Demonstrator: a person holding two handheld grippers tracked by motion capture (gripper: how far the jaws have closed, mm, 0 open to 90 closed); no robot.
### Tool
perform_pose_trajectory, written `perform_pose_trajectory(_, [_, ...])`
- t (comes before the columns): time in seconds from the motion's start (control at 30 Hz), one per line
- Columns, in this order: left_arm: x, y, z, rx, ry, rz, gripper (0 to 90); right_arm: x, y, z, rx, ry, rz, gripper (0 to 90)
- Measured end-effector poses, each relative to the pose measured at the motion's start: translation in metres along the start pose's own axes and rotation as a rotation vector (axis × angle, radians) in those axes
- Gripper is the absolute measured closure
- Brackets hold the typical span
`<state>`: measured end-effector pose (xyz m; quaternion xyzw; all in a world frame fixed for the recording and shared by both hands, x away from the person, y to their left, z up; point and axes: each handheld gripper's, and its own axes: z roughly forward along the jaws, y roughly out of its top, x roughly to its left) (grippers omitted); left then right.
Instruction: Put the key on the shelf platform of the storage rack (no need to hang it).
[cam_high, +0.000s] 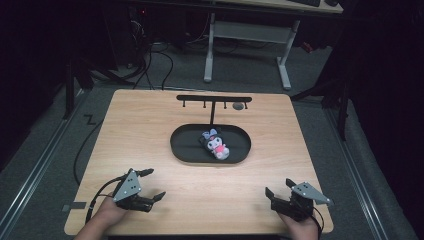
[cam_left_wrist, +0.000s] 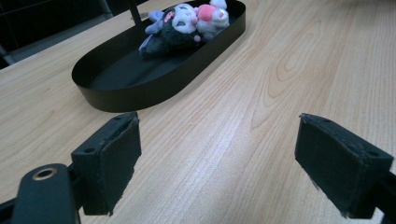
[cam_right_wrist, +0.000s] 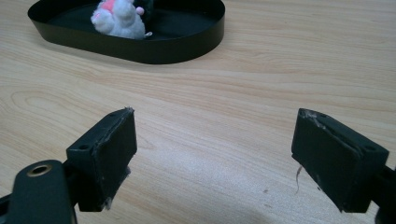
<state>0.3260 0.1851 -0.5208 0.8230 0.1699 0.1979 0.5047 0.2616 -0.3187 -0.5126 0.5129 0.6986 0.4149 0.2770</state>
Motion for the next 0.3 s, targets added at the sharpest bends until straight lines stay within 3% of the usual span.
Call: perform_pose_trajectory(0.3, [-0.0007,0.0,-0.0001,0.002,0.001,0.007,15.4,-0.0006,0.0006,0.0007,-0.002,0.003,0.007,14.3])
